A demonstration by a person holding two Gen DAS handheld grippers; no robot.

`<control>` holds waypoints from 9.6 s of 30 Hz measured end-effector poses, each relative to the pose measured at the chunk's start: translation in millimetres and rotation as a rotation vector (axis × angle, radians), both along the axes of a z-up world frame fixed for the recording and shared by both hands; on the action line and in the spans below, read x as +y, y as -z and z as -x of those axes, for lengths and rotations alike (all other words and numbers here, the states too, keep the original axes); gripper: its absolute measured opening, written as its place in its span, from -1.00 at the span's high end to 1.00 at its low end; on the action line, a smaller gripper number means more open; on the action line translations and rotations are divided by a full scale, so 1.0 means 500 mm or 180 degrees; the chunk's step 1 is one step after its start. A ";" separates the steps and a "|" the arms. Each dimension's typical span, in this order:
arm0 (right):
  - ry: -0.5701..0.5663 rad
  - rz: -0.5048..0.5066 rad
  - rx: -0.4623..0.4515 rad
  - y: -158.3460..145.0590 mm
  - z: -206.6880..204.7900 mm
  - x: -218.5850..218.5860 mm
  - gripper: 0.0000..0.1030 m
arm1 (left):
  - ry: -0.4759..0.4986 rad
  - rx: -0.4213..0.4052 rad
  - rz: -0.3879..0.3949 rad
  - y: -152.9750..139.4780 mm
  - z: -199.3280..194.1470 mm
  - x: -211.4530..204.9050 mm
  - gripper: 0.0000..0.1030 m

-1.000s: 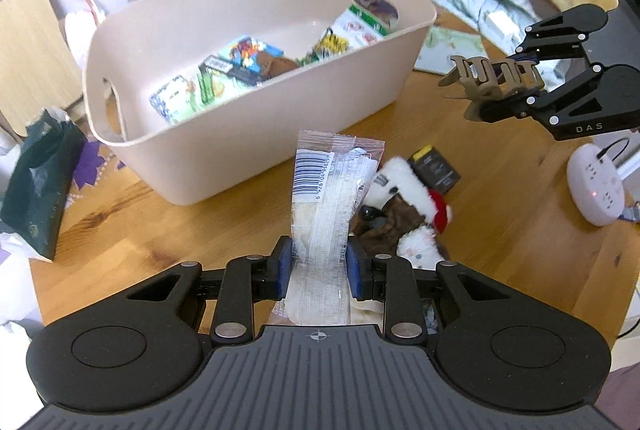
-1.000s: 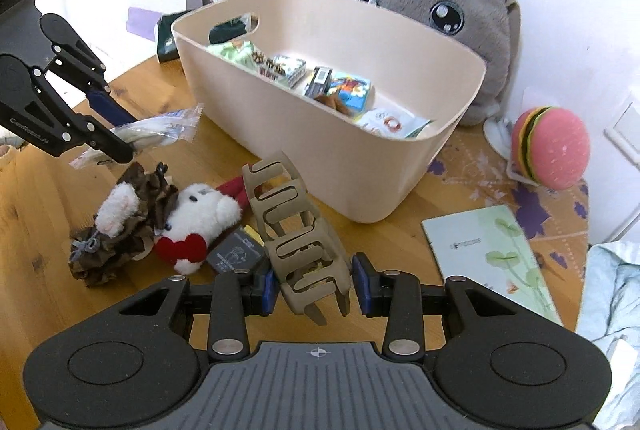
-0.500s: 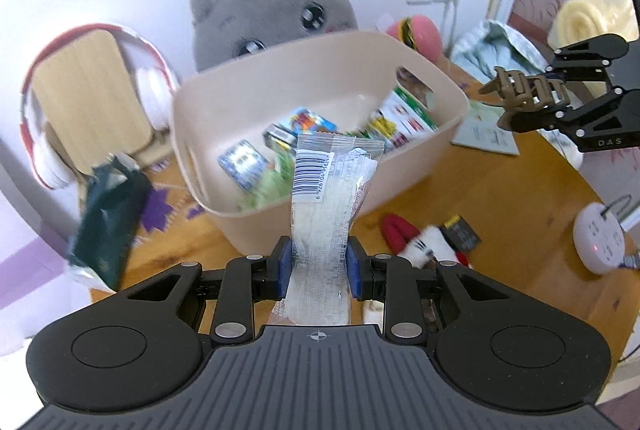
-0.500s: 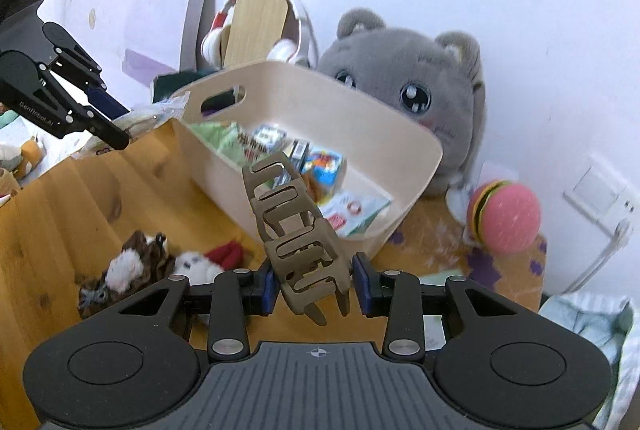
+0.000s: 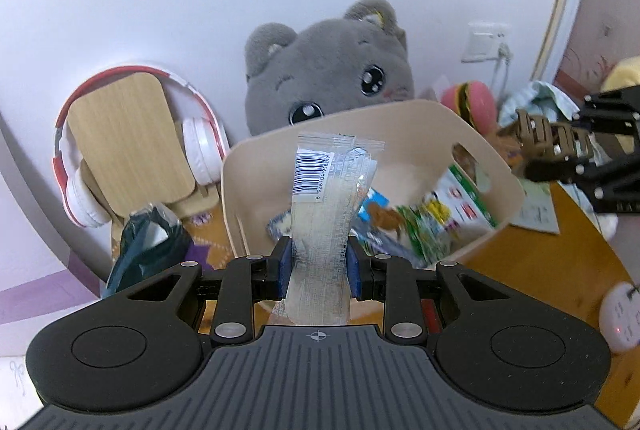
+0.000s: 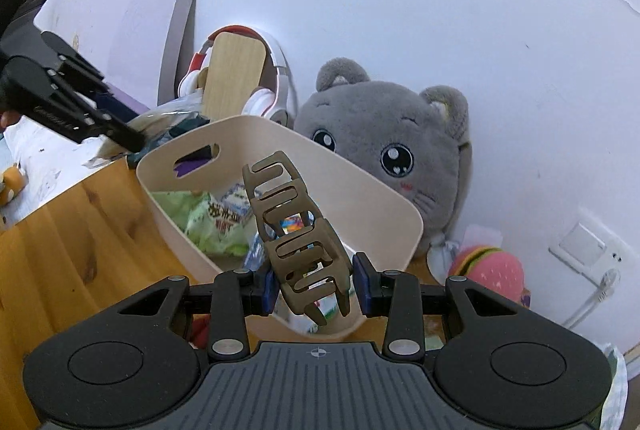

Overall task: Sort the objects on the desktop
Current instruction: 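Lift the white packet with left tool while right tool carries the claw clip over the basket, then open both tools to drop the packet and claw clip into the basket, then reach left tool to the brown plush keychain while right tool reaches the small black box, then grasp the brown plush keychain with left tool while right tool grasps the black box, then lift the brown plush with left tool while right tool carries the black box to the basket, then open both tools to drop the plush keychain and black box into the basket, then reach left tool to the cream scrunchie while right tool reaches the white Hello Kitty plush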

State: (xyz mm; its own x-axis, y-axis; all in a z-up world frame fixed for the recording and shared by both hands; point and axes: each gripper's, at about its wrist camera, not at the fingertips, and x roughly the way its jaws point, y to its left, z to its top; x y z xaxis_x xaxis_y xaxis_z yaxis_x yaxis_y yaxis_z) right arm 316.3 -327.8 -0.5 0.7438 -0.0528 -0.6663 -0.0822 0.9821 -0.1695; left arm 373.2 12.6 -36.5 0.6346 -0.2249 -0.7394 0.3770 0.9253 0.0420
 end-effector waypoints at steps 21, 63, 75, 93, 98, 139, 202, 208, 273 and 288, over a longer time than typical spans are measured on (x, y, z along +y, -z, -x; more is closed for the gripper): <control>0.0419 -0.0237 0.0239 0.091 -0.151 -0.028 0.30 | -0.0573 0.0460 -0.0112 0.108 -0.137 -0.035 0.45; 0.0599 -0.0544 0.0258 0.108 0.028 0.004 -1.00 | -0.0506 0.0476 0.0233 0.090 0.073 -0.059 -0.49; 0.0586 -0.0604 0.0586 0.190 0.082 0.059 -1.00 | -0.0381 0.0966 0.0226 0.188 0.213 -0.101 -0.49; 0.0676 -0.0540 0.0870 0.254 0.073 0.097 -1.00 | -0.1191 0.1646 0.0901 0.291 0.237 -0.095 -0.49; 0.0753 -0.0517 0.0913 0.269 0.067 0.095 -1.00 | -0.1412 0.1848 0.1286 0.311 0.223 -0.079 -0.47; 0.0911 -0.0751 0.1018 0.305 0.077 0.080 0.43 | -0.1422 0.2144 0.1593 0.344 0.229 -0.093 0.14; 0.1182 -0.0848 0.0482 0.163 0.191 0.027 0.43 | -0.0932 0.1384 0.1647 0.191 0.224 -0.121 0.34; 0.1153 -0.0829 0.0297 0.117 0.183 0.022 0.43 | -0.0988 0.1194 0.1657 0.155 0.199 -0.101 0.34; 0.0670 -0.0136 0.0330 0.155 -0.164 -0.006 -0.42 | -0.1362 0.0384 0.0762 0.119 -0.129 -0.015 -0.53; 0.0740 -0.0309 0.0038 0.108 -0.064 0.022 -0.77 | -0.1176 0.0348 0.0882 0.084 -0.010 -0.006 -0.54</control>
